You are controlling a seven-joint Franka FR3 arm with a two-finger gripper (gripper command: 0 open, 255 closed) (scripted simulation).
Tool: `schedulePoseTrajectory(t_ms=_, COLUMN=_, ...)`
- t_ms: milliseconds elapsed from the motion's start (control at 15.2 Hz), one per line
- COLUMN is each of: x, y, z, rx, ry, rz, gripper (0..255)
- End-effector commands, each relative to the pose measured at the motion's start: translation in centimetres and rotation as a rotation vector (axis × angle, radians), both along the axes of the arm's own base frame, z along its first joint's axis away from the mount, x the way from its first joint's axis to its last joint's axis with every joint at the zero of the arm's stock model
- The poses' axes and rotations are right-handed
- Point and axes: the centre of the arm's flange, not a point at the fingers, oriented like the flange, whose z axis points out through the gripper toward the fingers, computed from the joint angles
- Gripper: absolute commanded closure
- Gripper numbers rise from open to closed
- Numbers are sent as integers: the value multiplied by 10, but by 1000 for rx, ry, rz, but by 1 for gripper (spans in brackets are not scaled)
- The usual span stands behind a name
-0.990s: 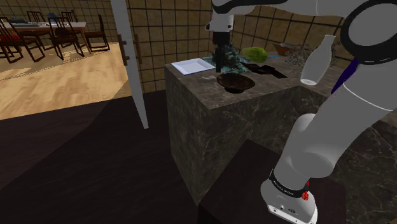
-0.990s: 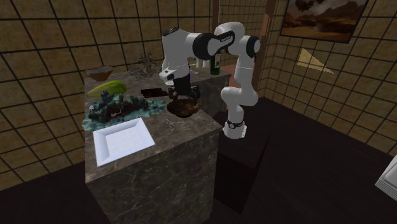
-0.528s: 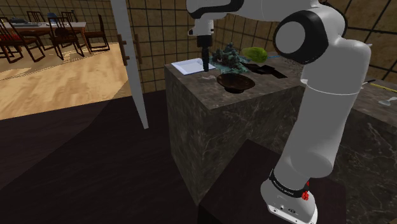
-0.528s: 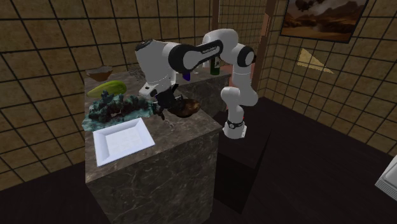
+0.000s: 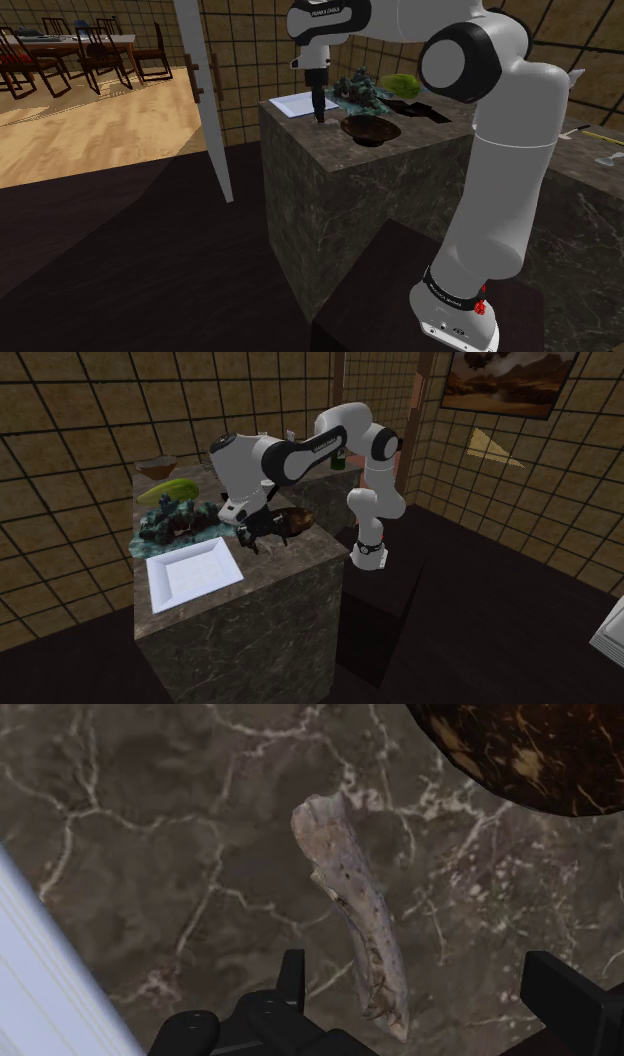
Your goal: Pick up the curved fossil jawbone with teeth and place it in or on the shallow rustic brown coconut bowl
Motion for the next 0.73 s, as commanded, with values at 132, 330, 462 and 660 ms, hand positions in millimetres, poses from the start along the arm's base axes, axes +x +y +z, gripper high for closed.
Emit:
schedulePoseTrajectory(t_ms=132, x=-2, y=2, z=-8, rx=0, ry=0, rz=0, gripper=0)
schedulePoseTrajectory(t_ms=330, x=-2, y=2, z=-8, rx=0, ry=0, rz=0, gripper=0)
schedulePoseTrajectory(t_ms=462, x=-2, y=2, z=-8, rx=0, ry=0, rz=0, gripper=0)
schedulePoseTrajectory(t_ms=660, x=-2, y=2, z=-8, rx=0, ry=0, rz=0, gripper=255)
